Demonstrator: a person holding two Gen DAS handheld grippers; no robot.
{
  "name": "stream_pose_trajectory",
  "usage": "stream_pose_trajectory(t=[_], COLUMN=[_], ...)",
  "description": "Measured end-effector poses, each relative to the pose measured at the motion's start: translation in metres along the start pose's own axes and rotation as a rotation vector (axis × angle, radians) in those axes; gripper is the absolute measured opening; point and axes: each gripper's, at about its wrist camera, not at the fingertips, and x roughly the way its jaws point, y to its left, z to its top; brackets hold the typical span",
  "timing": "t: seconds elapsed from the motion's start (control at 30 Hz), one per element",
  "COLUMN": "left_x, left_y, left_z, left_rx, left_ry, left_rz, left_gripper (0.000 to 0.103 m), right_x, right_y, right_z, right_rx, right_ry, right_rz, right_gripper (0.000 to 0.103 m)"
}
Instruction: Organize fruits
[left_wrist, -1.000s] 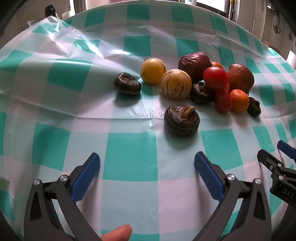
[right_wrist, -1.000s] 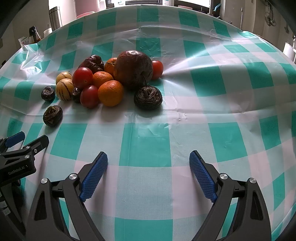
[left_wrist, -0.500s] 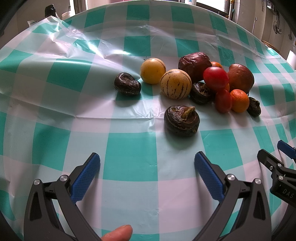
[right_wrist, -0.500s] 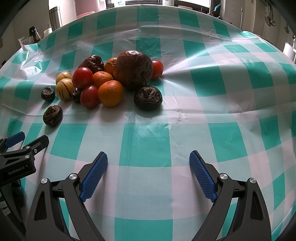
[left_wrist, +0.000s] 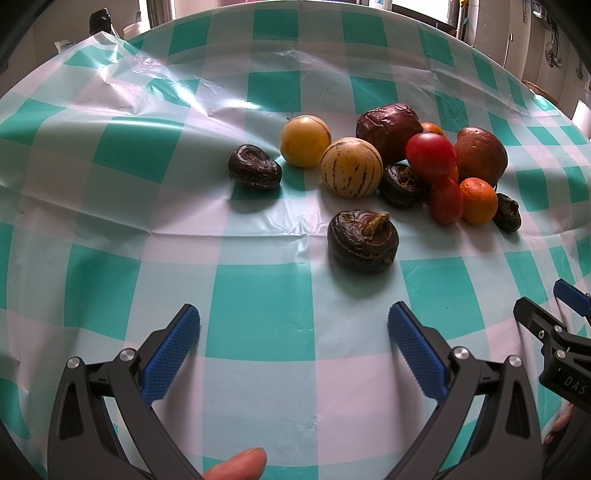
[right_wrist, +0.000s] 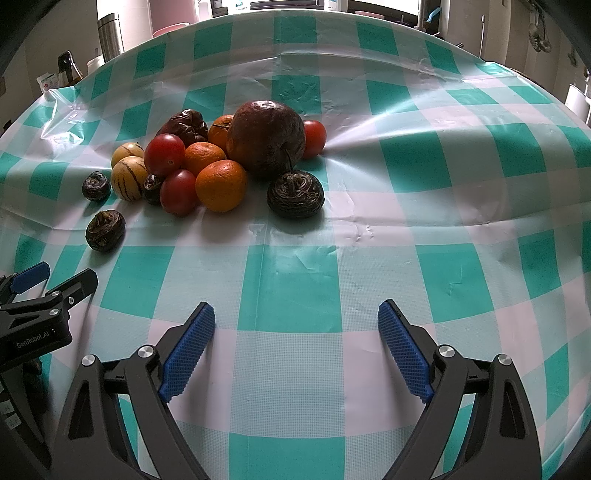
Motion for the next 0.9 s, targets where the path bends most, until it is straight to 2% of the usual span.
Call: stream_pose_trajectory(t=[0.23, 0.43, 0.9], left_x=[0.000, 0.000, 0.000], left_y=[0.000, 0.000, 0.000], left_z=[0.000, 0.000, 0.000], left_rx=[0.000, 0.000, 0.000], left_ry=[0.000, 0.000, 0.000], left_rz=[0.000, 0.000, 0.000], left_gripper=[0.102, 0.102, 0.102], right_x=[0.000, -0.002, -0.005], right_y=[0.002, 0.016, 0.019], right_z=[-0.001, -0.001, -0.003], right_rx=[-0.007, -0.055, -0.079], right_ry=[-0.002, -0.024, -0.036], right_rz=[-0.012, -0.080, -0.124], right_gripper=[0.087, 0.087, 0.087])
